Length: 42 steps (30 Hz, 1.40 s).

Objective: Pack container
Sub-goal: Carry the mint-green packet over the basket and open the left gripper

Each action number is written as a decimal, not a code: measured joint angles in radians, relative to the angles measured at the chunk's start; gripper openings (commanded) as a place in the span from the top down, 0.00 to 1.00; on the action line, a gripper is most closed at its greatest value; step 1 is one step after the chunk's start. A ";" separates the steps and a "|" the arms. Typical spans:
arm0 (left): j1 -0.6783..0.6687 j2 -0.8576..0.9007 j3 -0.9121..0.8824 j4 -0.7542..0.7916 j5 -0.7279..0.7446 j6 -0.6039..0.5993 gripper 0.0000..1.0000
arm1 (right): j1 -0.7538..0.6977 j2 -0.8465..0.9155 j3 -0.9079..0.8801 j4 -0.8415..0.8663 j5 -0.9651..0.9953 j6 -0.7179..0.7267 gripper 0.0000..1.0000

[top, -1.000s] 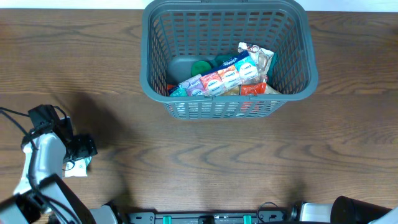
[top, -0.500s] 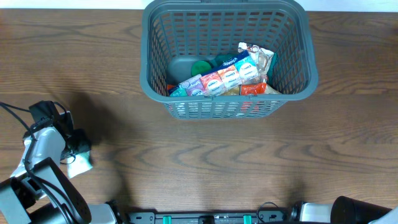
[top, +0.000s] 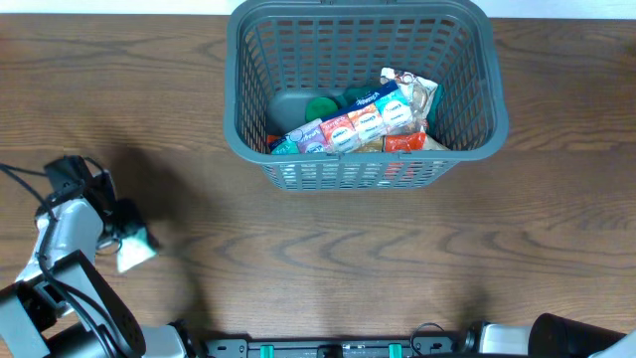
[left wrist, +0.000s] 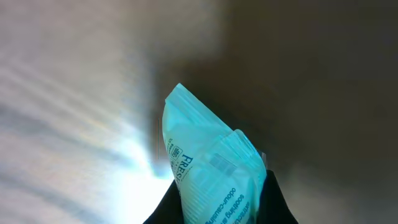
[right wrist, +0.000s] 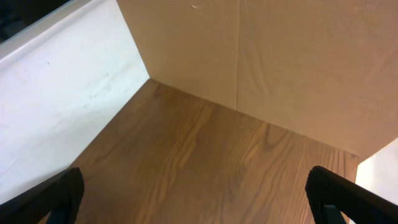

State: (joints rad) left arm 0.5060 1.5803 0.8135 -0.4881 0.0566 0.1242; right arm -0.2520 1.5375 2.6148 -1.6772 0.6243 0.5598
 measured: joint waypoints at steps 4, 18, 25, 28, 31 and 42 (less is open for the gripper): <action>-0.039 -0.007 0.104 -0.031 0.090 -0.048 0.94 | 0.000 0.000 0.000 0.000 0.000 0.000 0.01; -0.338 -0.201 0.772 0.060 0.403 -0.131 0.94 | 0.000 0.000 0.000 0.000 0.000 0.000 0.01; -0.619 -0.187 0.798 0.159 0.461 -0.130 0.94 | 0.000 0.000 0.000 0.000 0.000 0.000 0.01; -0.728 -0.151 0.798 0.170 0.465 -0.120 0.94 | 0.000 0.000 0.000 0.000 0.000 0.000 0.01; -0.813 -0.104 0.798 0.168 0.463 -0.116 0.94 | 0.000 0.000 0.000 0.000 0.000 0.000 0.01; -0.897 0.144 0.797 0.109 0.435 -0.104 0.94 | 0.000 0.000 0.000 0.000 0.000 0.000 0.01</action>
State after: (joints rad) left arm -0.3912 1.7245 1.6104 -0.3786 0.4919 0.0204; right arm -0.2520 1.5375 2.6148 -1.6772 0.6243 0.5598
